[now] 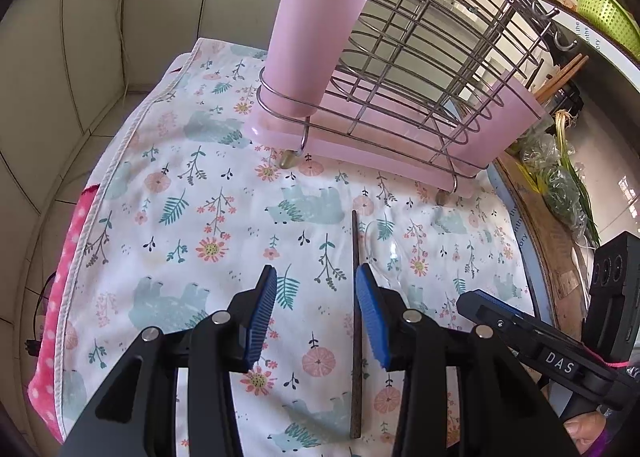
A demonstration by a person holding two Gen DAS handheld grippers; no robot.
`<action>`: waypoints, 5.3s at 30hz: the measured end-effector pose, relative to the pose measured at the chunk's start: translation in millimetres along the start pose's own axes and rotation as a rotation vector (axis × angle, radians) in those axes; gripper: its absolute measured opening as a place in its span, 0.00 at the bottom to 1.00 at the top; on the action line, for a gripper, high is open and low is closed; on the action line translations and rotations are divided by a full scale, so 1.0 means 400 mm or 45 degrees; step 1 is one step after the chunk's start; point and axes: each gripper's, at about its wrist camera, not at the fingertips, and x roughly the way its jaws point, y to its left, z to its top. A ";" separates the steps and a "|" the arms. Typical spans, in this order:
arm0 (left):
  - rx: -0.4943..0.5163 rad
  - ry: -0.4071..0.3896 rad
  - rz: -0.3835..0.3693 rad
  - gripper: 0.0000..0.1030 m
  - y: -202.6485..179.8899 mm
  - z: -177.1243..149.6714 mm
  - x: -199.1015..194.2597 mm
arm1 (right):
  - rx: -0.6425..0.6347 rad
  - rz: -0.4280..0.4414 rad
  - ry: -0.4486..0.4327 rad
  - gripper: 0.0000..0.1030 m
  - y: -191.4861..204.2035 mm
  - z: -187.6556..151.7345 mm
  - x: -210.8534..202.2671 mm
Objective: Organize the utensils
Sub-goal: 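Grasp a dark chopstick with the left tool while the right tool grasps a clear spoon, then lift the dark chopstick with the left tool while the right tool lifts the clear spoon, then lower the chopstick into the pink cup with the left tool while the right tool drops the spoon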
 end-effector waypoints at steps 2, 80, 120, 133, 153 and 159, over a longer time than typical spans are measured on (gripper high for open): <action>0.000 -0.003 0.000 0.39 0.002 0.002 -0.003 | 0.000 -0.001 -0.001 0.37 0.000 0.000 0.000; 0.220 0.500 -0.024 0.04 -0.132 0.158 0.254 | 0.301 0.192 0.254 0.04 -0.173 0.051 0.105; 0.182 -0.390 -0.232 0.04 -0.073 0.241 -0.335 | -0.094 0.069 -0.528 0.03 0.051 0.121 -0.290; 0.117 -0.628 -0.182 0.04 -0.063 0.382 -0.442 | -0.191 -0.014 -0.884 0.03 0.110 0.269 -0.452; 0.110 -0.903 0.041 0.04 -0.065 0.489 -0.369 | -0.314 -0.280 -1.091 0.03 0.153 0.371 -0.442; 0.165 -0.882 0.099 0.04 -0.071 0.450 -0.295 | -0.297 -0.304 -1.029 0.03 0.127 0.375 -0.388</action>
